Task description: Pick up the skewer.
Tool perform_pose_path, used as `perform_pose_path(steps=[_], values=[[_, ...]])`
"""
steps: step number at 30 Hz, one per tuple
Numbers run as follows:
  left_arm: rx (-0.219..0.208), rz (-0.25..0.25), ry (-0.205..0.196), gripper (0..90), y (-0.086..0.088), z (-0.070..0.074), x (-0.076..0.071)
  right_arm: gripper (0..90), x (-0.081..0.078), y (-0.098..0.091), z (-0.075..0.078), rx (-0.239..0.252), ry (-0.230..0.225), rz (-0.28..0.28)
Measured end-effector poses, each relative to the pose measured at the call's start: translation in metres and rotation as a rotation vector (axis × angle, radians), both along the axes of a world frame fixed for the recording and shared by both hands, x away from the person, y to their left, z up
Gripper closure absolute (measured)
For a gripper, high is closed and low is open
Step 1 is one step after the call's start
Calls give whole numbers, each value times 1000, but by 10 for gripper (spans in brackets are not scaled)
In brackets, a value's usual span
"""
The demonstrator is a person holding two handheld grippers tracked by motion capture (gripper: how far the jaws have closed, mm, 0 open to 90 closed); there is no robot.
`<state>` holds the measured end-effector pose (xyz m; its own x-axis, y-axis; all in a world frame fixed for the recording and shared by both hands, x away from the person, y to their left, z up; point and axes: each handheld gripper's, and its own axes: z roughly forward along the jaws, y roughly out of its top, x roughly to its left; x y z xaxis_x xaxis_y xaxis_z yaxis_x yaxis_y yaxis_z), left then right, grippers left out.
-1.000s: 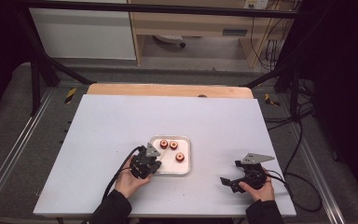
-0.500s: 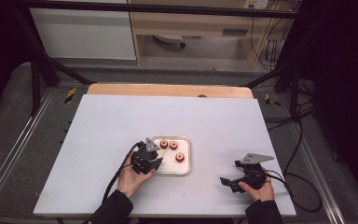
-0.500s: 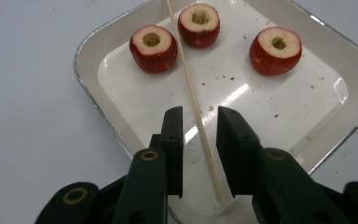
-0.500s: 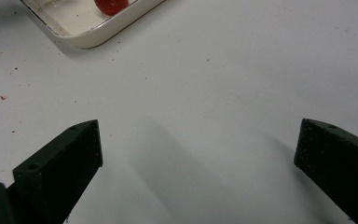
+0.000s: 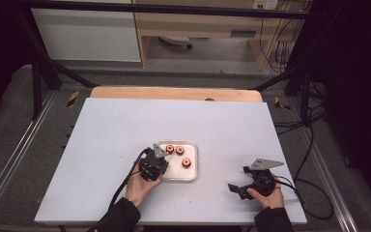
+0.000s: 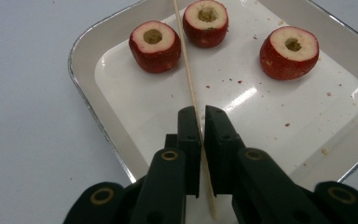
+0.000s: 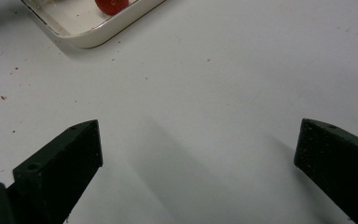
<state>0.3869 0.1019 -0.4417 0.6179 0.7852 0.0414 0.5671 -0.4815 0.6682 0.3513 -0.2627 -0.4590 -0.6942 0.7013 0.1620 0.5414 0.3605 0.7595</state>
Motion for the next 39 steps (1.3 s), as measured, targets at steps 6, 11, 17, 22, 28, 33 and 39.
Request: perform_pose_path(steps=[6, 11, 17, 22, 28, 33, 39], values=[[-7, 18, -3, 882, 1, -1, -1, 14, 0, 0, 0, 0, 1, 1], [-22, 16, -12, 887, 4, 0, -2, 14, 0, 0, 0, 2, 0, 1], [-43, 0, -30, 888, 11, 7, -5, 13, 0, 0, 0, 1, -6, 7], [-57, -23, -30, 888, 15, 11, -7, 8, -1, 1, 1, 0, -9, 10], [-66, -78, -28, 888, 17, 18, -10, 6, -1, 5, 2, -18, -19, 21], [-65, -134, -22, 888, 15, 22, -14, 6, -2, 13, 4, -50, -47, 19], [-65, -183, -18, 887, 8, 25, -19, 6, -4, 25, 6, -130, -78, 34]])
